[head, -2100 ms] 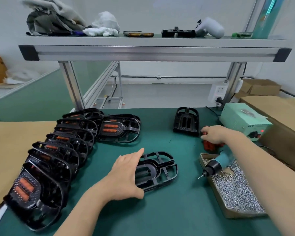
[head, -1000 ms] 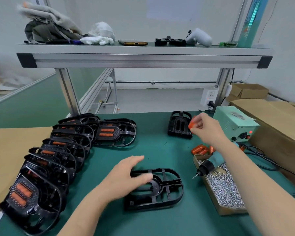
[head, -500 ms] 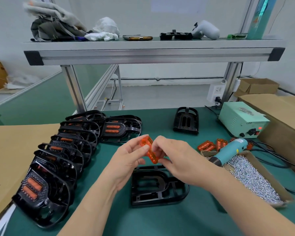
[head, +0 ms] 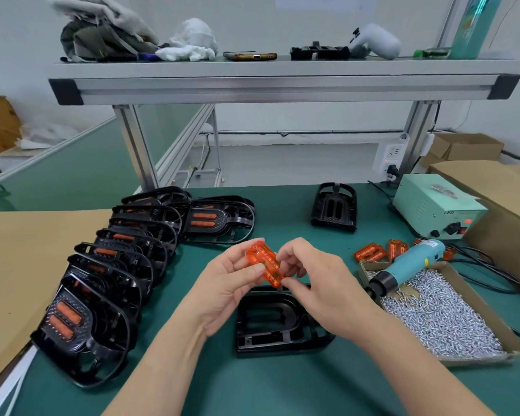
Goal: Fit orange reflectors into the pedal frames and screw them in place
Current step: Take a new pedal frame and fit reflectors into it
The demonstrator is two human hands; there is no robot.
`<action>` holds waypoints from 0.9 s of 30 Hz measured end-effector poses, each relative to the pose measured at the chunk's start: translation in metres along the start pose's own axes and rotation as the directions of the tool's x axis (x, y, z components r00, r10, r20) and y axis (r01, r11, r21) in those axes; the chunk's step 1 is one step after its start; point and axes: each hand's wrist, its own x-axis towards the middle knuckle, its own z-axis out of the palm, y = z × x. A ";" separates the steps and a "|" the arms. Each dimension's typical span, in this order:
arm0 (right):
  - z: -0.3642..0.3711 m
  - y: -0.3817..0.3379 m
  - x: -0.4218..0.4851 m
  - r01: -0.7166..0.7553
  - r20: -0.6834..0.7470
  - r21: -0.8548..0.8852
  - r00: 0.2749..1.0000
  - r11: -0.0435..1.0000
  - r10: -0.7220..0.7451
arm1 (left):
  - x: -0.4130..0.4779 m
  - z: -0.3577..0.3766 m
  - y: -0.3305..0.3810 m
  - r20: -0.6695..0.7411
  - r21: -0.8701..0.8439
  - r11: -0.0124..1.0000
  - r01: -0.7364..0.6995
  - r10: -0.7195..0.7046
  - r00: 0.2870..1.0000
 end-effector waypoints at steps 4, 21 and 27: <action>0.004 -0.003 -0.003 -0.025 -0.046 0.047 0.999 0.999 0.027 | 0.000 -0.001 -0.002 0.004 -0.014 1.000 -0.007 0.008 1.000; -0.014 -0.008 0.021 -0.124 -0.049 -0.004 0.991 0.992 0.123 | 0.004 0.010 0.018 0.050 0.528 0.848 0.033 -0.070 0.996; -0.014 -0.006 0.025 -0.221 0.041 -0.017 0.974 0.975 0.221 | 0.015 0.018 0.034 0.113 0.815 0.571 -0.098 0.010 0.994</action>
